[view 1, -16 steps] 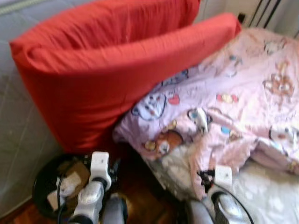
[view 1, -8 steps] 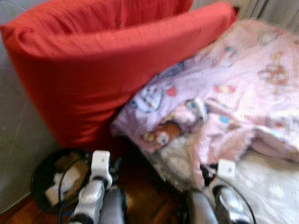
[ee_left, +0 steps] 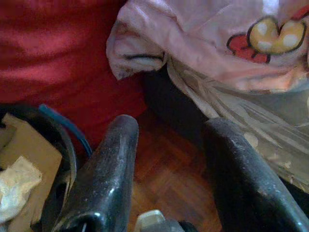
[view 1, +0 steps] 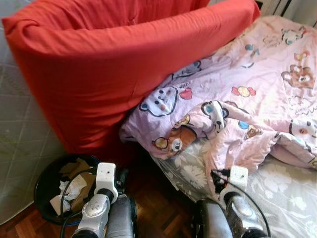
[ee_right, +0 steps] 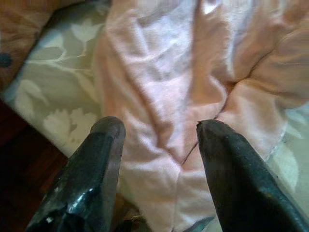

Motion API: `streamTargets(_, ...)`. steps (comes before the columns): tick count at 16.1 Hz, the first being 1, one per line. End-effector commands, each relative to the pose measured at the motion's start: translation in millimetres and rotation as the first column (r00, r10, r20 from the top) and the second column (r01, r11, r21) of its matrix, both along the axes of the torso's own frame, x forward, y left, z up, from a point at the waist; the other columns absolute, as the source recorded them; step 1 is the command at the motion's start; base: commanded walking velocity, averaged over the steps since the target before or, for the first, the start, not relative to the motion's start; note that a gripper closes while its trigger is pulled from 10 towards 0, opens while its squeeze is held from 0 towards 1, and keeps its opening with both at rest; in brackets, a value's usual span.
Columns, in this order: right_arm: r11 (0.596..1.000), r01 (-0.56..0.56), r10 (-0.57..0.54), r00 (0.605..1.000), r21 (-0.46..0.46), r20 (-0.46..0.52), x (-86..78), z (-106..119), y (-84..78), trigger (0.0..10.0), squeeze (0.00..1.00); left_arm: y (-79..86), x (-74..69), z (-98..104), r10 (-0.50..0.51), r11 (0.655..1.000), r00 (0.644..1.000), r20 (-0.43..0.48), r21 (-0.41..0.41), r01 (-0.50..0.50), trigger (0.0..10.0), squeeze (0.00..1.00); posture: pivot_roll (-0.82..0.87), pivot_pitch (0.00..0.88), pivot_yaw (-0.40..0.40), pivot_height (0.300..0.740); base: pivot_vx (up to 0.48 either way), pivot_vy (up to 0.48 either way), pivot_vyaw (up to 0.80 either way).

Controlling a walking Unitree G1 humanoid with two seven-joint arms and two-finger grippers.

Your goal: Clean up the room

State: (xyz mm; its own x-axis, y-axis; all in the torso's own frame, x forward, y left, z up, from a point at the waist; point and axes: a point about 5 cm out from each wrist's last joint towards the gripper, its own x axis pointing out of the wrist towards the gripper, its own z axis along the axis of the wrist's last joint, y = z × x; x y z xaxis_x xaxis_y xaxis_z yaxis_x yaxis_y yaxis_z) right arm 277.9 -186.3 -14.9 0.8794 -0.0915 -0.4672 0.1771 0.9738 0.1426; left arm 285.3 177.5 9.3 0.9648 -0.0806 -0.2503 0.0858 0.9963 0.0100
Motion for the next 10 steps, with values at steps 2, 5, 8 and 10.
streamTargets(2,0.999,0.031,-0.030,0.999,0.023,-0.023,-4.2,-4.3,-0.7,10.0,1.00,0.8,-2.2,1.1,-0.015,1.000,1.000,0.022,0.016,0.015,10.0,0.00,0.13,0.244,0.037,0.608,0.000,0.000,0.00)
streamTargets(5,1.000,0.014,-0.014,1.000,-0.002,-0.016,-3.6,-3.7,2.7,10.0,1.00,4.4,-0.7,7.2,-0.018,1.000,0.998,0.060,0.024,0.016,10.0,0.00,0.13,0.267,0.037,0.608,0.000,0.000,0.00)
streamTargets(8,0.999,0.039,-0.039,0.999,-0.019,-0.013,-3.2,-2.6,-1.8,10.0,1.00,-1.0,5.1,15.5,-0.022,1.000,0.995,0.098,0.015,0.021,10.0,0.00,0.13,0.294,0.039,0.608,0.000,0.000,0.00)
streamTargets(10,0.997,0.070,-0.070,0.997,-0.019,-0.009,-2.2,-1.4,-3.8,10.0,0.00,0.0,5.1,16.7,-0.028,1.000,0.994,0.104,0.015,0.026,10.0,0.00,0.14,0.290,0.044,0.608,0.000,0.000,0.00)
